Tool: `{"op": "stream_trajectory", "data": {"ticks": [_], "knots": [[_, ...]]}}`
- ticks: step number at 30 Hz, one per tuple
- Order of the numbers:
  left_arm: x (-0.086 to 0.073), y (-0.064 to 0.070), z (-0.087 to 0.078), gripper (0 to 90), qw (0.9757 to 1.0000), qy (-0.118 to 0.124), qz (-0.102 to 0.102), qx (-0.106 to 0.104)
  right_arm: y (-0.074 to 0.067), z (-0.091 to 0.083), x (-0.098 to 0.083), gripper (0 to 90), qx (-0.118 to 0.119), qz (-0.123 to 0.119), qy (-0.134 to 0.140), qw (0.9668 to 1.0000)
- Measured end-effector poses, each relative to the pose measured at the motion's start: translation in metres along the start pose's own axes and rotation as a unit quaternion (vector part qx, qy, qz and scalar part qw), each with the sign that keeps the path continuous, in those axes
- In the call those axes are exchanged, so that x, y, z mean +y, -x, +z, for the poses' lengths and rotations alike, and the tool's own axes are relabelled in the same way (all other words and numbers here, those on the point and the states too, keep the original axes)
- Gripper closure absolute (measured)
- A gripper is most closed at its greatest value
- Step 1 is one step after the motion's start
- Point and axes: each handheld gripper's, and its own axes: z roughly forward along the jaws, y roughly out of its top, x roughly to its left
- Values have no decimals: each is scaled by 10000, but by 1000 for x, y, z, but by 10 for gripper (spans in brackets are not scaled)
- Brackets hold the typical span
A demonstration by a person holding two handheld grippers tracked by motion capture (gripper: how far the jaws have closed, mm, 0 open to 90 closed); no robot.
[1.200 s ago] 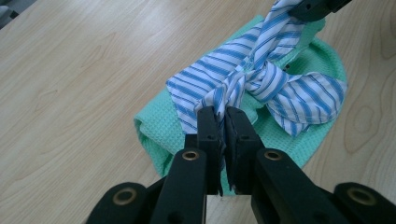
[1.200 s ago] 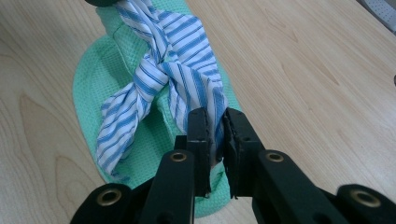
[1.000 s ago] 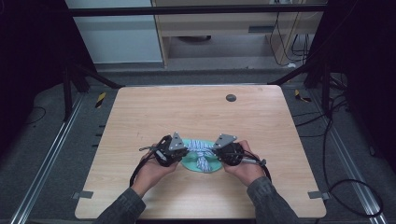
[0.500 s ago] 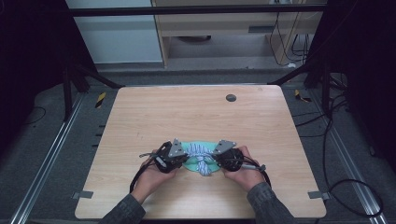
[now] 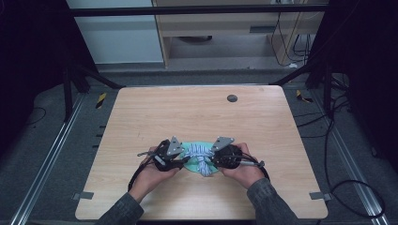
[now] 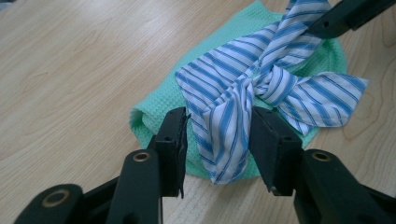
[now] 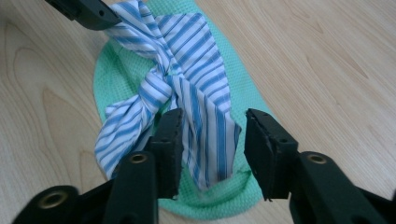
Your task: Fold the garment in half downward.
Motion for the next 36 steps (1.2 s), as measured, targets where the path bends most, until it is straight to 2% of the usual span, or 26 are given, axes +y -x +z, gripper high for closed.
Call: {"op": "stream_trajectory", "data": {"ticks": [2, 5, 8, 10, 14, 20, 25, 32, 35, 36], "knots": [[1, -1, 1, 552, 10000, -44, -9, -69, 0, 2, 4, 560, 48, 22, -38, 10000], [2, -1, 1, 594, 9999, -68, 19, -147, -1, 3, 6, 645, 90, -59, -49, 9999], [1, 0, 2, 678, 9998, -93, 45, -155, -4, 1, 6, 721, 97, -133, -61, 9998], [0, 3, 2, 768, 9998, -86, 74, -154, -6, -1, 5, 770, 107, -153, -38, 9998], [-3, 7, 2, 840, 9996, -127, 112, -220, -12, -4, -1, 829, 144, -174, 4, 9997], [-12, 13, -2, 852, 9992, -138, 122, -345, -22, -7, -11, 843, 188, -190, 71, 9996], [-21, 20, -2, 859, 9980, -291, 296, -466, -31, -5, -18, 852, 253, -281, 27, 9993], [-31, 24, -1, 866, 9975, -343, 274, -562, -40, -6, -23, 858, 303, -450, -46, 9985], [-35, 26, 0, 890, 9967, -465, 328, -586, -43, -5, -25, 860, 306, -524, -142, 9981], [-36, 27, 0, 892, 9968, -434, 267, -613, -43, -5, -27, 860, 324, -519, -162, 9980]]}}
